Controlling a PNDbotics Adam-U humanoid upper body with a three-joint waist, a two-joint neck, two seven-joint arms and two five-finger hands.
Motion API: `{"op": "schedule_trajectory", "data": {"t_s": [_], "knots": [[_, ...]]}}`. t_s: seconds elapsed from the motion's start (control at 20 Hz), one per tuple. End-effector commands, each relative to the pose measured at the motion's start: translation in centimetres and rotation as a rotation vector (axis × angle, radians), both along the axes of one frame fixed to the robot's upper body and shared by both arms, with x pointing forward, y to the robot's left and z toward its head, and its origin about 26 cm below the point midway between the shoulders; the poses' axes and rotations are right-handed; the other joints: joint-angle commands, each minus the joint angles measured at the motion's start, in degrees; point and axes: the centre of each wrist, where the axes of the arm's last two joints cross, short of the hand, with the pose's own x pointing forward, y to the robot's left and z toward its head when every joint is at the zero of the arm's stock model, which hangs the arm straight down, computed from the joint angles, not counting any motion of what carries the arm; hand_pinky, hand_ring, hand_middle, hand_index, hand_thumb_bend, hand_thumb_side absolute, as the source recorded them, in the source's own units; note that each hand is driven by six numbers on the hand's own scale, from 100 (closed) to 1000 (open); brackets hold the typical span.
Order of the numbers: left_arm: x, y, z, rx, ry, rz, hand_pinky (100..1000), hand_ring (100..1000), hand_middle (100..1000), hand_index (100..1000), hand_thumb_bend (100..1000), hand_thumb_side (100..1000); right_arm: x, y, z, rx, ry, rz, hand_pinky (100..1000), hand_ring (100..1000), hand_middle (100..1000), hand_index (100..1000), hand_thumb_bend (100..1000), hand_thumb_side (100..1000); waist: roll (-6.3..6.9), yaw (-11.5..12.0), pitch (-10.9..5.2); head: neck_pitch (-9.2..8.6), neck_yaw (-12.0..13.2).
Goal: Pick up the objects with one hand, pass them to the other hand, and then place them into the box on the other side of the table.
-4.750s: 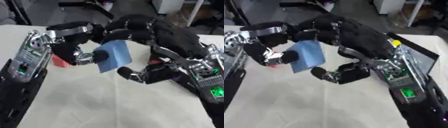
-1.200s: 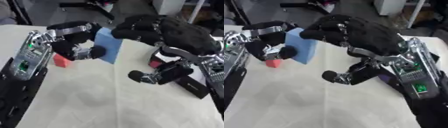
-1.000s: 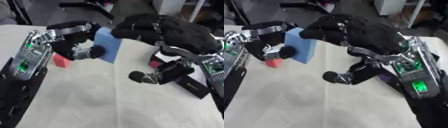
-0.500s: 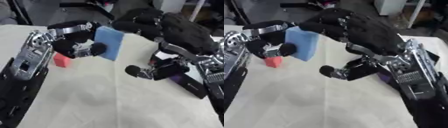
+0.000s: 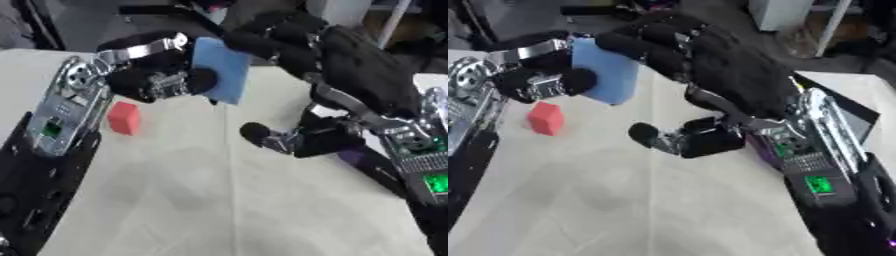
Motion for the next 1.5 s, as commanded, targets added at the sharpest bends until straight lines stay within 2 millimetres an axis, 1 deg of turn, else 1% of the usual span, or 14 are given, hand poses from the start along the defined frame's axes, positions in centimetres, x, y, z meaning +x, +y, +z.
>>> {"op": "schedule_trajectory", "data": {"t_s": [0.05,0.25,0.9,1.25,1.4,1.5], "knots": [[-0.3,-0.4,1.5,-0.031,-0.031,-0.01,630,500,413,543,100,634,-0.3,0.1,0.4,0.01,-0.016,0.0,907,864,844,1000,350,256,0.12,-0.1,-1.23,-0.25,0.0],[-0.4,-0.8,1.6,-0.04,-0.027,-0.02,630,501,414,544,100,632,-0.3,0.2,0.3,0.025,-0.017,-0.01,897,854,827,1000,342,235,0.13,-0.1,-1.21,-0.46,0.0],[-0.8,-1.5,1.3,0.002,-0.026,-0.069,635,505,419,549,100,638,-0.3,0.2,0.2,0.061,-0.025,-0.038,878,833,797,1000,345,230,0.3,0.0,-1.25,-0.46,-0.2],[-1.1,-1.9,1.3,0.014,-0.03,-0.088,637,509,423,553,100,639,-0.3,0.2,0.1,0.071,-0.026,-0.042,864,814,751,993,353,216,0.32,0.0,-1.26,-0.38,-0.2],[-1.1,-2.1,1.3,0.017,-0.031,-0.098,638,511,426,556,100,640,-0.3,0.1,0.1,0.075,-0.022,-0.041,857,797,705,985,347,191,0.33,0.0,-1.27,-0.33,-0.1],[-1.2,-2.2,1.3,0.022,-0.031,-0.101,639,514,430,559,100,640,-0.2,0.0,0.0,0.077,-0.019,-0.045,854,791,682,982,328,131,0.37,-0.1,-1.27,-0.3,-0.1]]}}
